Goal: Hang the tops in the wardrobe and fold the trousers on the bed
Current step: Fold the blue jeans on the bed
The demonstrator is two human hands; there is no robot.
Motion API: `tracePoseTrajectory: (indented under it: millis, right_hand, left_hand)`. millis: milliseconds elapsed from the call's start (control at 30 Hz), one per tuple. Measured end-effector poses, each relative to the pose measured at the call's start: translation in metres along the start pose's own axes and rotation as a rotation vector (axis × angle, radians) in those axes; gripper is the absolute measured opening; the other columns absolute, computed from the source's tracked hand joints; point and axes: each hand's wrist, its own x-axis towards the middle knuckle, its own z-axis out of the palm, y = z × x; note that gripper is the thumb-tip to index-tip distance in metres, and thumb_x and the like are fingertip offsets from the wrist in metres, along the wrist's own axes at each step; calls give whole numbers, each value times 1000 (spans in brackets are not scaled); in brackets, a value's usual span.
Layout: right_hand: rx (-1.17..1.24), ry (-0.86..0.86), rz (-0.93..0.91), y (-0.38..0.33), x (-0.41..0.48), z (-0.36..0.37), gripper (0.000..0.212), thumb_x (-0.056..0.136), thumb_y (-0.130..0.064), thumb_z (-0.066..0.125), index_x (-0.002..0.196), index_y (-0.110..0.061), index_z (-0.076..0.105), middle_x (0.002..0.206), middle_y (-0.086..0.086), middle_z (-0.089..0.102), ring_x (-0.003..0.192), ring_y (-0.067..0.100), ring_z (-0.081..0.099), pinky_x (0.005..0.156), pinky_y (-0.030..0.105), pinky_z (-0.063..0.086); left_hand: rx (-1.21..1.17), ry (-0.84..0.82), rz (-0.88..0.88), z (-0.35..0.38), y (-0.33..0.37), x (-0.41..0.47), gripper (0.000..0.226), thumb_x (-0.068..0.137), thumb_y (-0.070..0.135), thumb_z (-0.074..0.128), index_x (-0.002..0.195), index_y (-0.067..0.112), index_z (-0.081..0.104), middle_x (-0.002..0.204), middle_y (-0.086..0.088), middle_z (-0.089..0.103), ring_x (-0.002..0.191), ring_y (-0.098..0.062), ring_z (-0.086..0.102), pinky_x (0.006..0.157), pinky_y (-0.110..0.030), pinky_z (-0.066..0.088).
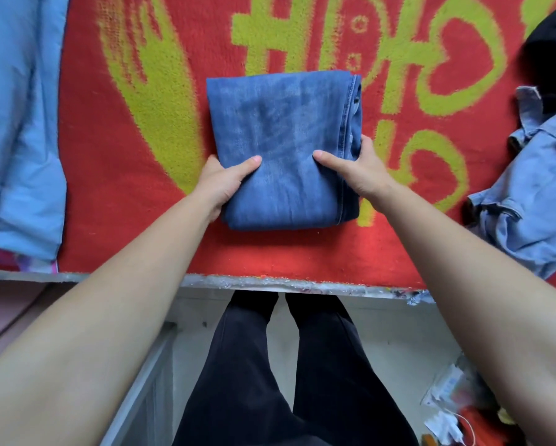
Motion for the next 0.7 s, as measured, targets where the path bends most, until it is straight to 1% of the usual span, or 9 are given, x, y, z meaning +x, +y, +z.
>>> tracePoseTrajectory:
  millis: [167, 233, 300, 333, 400, 433, 500, 600, 700]
  right_hand:
    - [78, 88, -55, 20, -14, 9, 96, 58, -56, 90, 137, -20, 49, 129, -13, 63, 114, 0, 62, 106, 33, 49]
    - [0, 92, -99, 25, -22, 13, 102, 66, -60, 84, 147, -19, 38, 139, -8, 57, 125, 5, 56, 111, 36, 43]
    - [-318, 250, -231, 33, -34, 23, 104, 80, -65, 68, 157, -14, 20, 151, 7, 43, 139, 22, 42, 118, 42, 31]
    - [-495, 378, -344, 38, -43, 29, 98, 87, -61, 60, 158, -10, 17, 154, 15, 37, 142, 29, 36, 119, 43, 26]
    - [-737, 532, -605, 44, -61, 40, 81, 94, -44, 54, 157, -4, 22, 157, 25, 26, 147, 39, 26, 121, 46, 21]
    - [-818, 513, -723, 49, -68, 45, 77, 92, -35, 55, 155, -1, 25, 158, 29, 22, 148, 42, 22, 121, 49, 19]
    - [-975, 354, -856, 67, -74, 51, 89, 78, -29, 60, 153, 4, 27, 158, 34, 16, 149, 49, 14, 121, 57, 15]
    - [-1275, 256, -771, 86, -65, 58, 106, 67, -27, 62, 156, 2, 15, 161, 32, 6, 149, 52, 4, 121, 61, 8]
    - [-1402, 376, -735, 87, -49, 66, 80, 86, -10, 48, 158, -5, 14, 162, 27, 10, 148, 52, 10, 119, 63, 14]
  left_hand:
    - [13, 62, 81, -3, -19, -10, 66, 73, 41, 84, 125, 8, 58, 116, -2, 70, 101, -14, 69, 91, -37, 55]
    - [337, 189, 206, -3, -31, -18, 80, 78, 55, 74, 138, 9, 46, 131, -5, 57, 119, -20, 58, 105, -40, 45]
    - [744, 378, 519, -3, -47, -34, 94, 82, 65, 61, 150, 9, 29, 144, -14, 38, 134, -29, 39, 113, -42, 32]
    - [889, 403, 719, -4, -54, -44, 96, 83, 67, 58, 152, 8, 27, 149, -19, 32, 139, -34, 32, 115, -45, 28]
    - [1148, 291, 1034, -7, -69, -55, 98, 82, 68, 57, 152, 6, 28, 156, -25, 23, 146, -39, 21, 117, -53, 21]
    - [1279, 215, 1101, -9, -75, -55, 100, 79, 66, 61, 153, 8, 27, 158, -25, 19, 148, -39, 17, 117, -57, 18]
    - [1483, 144, 1085, -10, -81, -50, 109, 70, 53, 72, 156, 13, 20, 161, -24, 12, 149, -38, 10, 117, -61, 13]
    - [1614, 186, 969, -3, -80, -33, 121, 60, 35, 80, 157, 21, 9, 162, -22, 6, 149, -41, 5, 116, -65, 11]
    - [1619, 210, 923, 4, -79, -23, 119, 63, 25, 82, 157, 22, 8, 162, -21, 5, 149, -42, 5, 115, -62, 17]
